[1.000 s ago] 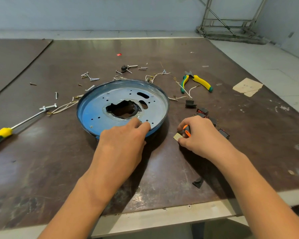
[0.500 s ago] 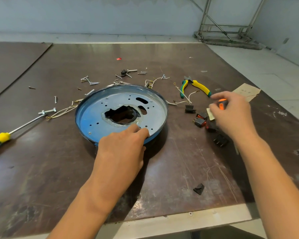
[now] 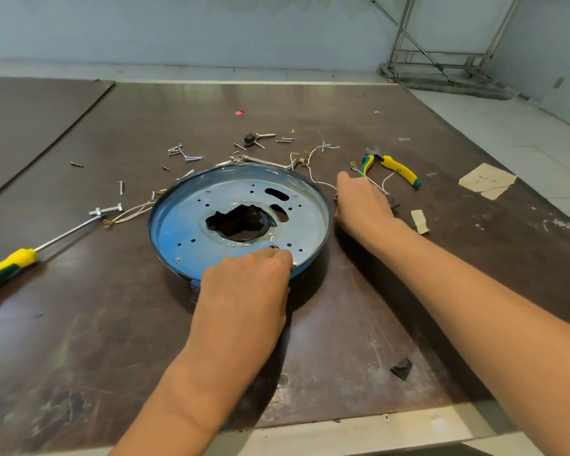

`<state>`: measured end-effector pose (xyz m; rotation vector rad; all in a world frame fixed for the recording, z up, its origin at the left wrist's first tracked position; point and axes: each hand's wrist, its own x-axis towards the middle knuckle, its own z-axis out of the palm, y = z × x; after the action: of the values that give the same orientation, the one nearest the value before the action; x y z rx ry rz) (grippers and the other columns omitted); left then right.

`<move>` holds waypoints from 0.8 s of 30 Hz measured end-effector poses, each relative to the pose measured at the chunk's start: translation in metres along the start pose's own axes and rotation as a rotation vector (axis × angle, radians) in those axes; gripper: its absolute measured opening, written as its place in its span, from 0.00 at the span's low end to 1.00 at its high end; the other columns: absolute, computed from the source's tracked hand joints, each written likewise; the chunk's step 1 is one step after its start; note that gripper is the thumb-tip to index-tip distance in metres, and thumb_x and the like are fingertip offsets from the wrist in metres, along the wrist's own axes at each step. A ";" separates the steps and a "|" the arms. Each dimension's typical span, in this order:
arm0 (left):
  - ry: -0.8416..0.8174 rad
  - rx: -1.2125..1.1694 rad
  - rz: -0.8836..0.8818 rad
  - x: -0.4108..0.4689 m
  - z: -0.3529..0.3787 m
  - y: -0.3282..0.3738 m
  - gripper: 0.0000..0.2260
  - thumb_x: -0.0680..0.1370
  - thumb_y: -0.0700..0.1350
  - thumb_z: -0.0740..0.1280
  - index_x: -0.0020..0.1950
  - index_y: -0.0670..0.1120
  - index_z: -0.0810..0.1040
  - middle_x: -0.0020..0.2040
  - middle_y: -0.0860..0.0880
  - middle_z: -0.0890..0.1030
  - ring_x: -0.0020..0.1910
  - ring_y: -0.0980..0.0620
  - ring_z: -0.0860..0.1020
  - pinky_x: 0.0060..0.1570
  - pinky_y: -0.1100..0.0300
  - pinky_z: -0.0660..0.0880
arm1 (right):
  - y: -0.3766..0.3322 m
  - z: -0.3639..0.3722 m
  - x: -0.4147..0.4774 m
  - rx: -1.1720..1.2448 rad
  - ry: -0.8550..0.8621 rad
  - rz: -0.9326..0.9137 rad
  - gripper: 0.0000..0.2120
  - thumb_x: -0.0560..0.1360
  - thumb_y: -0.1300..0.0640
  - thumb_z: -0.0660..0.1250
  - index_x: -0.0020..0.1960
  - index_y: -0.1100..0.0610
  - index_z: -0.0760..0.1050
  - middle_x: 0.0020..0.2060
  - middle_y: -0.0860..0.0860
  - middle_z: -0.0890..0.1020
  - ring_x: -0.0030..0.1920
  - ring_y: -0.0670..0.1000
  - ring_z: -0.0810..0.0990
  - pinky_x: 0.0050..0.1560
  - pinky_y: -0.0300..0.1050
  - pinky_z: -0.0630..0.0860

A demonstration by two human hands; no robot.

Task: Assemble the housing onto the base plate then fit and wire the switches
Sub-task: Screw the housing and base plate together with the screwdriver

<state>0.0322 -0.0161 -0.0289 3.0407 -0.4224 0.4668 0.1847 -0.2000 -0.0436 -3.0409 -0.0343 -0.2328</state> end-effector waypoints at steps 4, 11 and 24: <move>0.010 0.000 -0.004 0.000 0.006 -0.001 0.12 0.79 0.51 0.66 0.46 0.55 0.61 0.47 0.53 0.78 0.44 0.48 0.79 0.35 0.56 0.66 | 0.002 0.004 0.006 -0.095 0.025 -0.067 0.08 0.79 0.66 0.60 0.57 0.62 0.72 0.53 0.64 0.79 0.54 0.66 0.79 0.42 0.53 0.70; -0.001 -0.009 0.000 -0.003 -0.003 -0.001 0.09 0.78 0.49 0.67 0.50 0.55 0.66 0.49 0.53 0.78 0.45 0.49 0.79 0.35 0.56 0.64 | 0.008 0.008 0.010 -0.152 0.008 -0.109 0.08 0.79 0.64 0.61 0.57 0.63 0.75 0.53 0.62 0.76 0.53 0.65 0.79 0.46 0.54 0.74; 0.036 -0.067 -0.006 -0.017 -0.006 -0.006 0.11 0.77 0.59 0.64 0.54 0.57 0.79 0.46 0.55 0.82 0.45 0.51 0.81 0.38 0.56 0.74 | -0.004 -0.056 -0.078 0.601 0.184 -0.038 0.07 0.76 0.57 0.68 0.48 0.49 0.84 0.31 0.41 0.80 0.35 0.42 0.76 0.35 0.29 0.70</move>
<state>0.0162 -0.0055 -0.0281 2.9637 -0.4179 0.4961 0.0991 -0.2021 -0.0004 -2.4146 -0.1237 -0.4169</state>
